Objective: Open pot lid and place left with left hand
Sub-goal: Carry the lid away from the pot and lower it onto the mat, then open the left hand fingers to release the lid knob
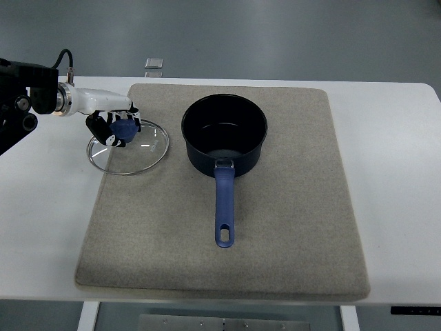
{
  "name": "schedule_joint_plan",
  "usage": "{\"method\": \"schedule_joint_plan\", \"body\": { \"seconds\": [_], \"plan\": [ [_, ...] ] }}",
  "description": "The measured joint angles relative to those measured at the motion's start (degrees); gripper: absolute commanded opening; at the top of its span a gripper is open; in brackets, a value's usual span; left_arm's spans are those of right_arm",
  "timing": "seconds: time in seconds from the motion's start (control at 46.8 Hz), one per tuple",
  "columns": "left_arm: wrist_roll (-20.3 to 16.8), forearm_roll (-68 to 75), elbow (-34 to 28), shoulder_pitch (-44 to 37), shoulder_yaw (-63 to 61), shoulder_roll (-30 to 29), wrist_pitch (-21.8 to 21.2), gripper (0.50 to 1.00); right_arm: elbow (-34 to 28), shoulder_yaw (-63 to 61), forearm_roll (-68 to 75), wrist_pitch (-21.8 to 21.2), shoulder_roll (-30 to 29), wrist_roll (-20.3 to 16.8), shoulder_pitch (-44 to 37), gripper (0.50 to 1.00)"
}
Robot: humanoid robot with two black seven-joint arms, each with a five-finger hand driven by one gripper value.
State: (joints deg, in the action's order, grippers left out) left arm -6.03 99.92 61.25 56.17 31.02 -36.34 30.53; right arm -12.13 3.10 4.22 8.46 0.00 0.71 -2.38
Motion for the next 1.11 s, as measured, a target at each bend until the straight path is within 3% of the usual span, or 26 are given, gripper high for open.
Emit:
{"method": "schedule_joint_plan", "body": {
  "seconds": [0.576, 0.79, 1.089, 1.11],
  "plan": [
    [0.1, 1.1, -0.1, 0.5, 0.4, 1.8, -0.3, 0.500, 0.0, 0.0, 0.0, 0.0, 0.0, 0.0, 0.0, 0.915],
    [0.1, 1.2, 0.0, 0.3, 0.0, 1.7, -4.3, 0.500, 0.0, 0.1, 0.0, 0.0, 0.0, 0.0, 0.0, 0.915],
    [0.0, 1.2, -0.1, -0.1, 0.0, 1.8, -5.1, 0.500, 0.0, 0.1, 0.0, 0.0, 0.0, 0.0, 0.0, 0.915],
    [0.1, 1.2, -0.2, -0.1, 0.0, 1.8, -5.5, 0.539, 0.0, 0.0, 0.0, 0.0, 0.0, 0.0, 0.0, 0.915]
  ]
}}
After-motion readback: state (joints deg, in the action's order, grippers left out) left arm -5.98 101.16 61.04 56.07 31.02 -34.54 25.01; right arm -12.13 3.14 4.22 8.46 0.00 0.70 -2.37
